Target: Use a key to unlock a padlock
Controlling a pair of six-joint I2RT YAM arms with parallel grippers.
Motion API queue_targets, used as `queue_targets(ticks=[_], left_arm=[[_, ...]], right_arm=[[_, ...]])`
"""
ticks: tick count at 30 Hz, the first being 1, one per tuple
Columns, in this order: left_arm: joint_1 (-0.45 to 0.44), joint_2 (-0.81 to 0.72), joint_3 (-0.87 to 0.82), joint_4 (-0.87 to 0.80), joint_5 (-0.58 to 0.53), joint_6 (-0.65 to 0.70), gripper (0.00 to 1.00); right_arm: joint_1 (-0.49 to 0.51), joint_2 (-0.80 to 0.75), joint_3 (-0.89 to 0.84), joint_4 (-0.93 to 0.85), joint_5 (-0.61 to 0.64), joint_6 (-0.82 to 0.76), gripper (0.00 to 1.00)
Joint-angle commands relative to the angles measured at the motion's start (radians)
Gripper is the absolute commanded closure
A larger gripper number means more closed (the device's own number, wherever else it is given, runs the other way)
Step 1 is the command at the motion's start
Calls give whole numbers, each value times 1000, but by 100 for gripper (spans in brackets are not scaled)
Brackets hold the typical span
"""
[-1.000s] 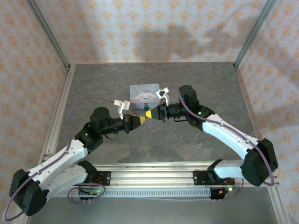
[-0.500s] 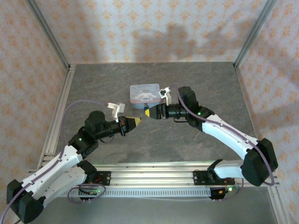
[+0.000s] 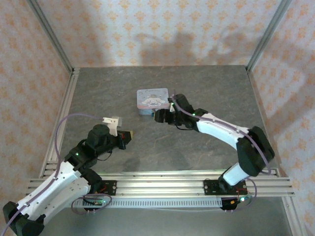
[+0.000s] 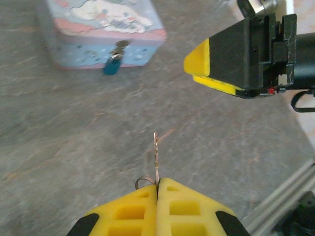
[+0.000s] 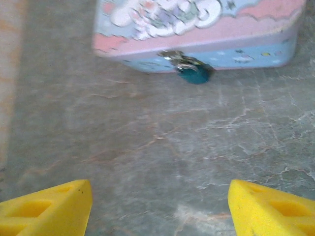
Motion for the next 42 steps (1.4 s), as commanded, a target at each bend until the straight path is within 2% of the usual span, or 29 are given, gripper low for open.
queue_targets(ticks=[1,5,8,13,16,19,24,32,37,42], left_arm=[[7,15,33,-96,-121,-2,100],[23,72,28,-90,-165,-59,100],[67,112,25,-53,-137,-72,100],[215,198,9,72,-16,-61,100],[325,319,13,170,91,-55,100],[384,465,73,208,169,-1,100],[405,625,159,242,210,45,100],[423,691,177,273,236,58,100],[451,712,193,290,223,52,100],[455,796,296,261,180,83,100]], right_arm=[[52,106,74,-30,217,33,27],[80,241,153,-30,316,60,27],[86,281,174,-20,399,68,28],[86,329,214,-23,482,59,36],[87,370,252,-36,520,60,37],[86,411,292,-40,552,71,37],[86,486,376,-46,583,74,38],[88,549,427,-15,613,92,42],[94,477,359,-3,644,102,46],[75,356,333,-92,667,84,45]])
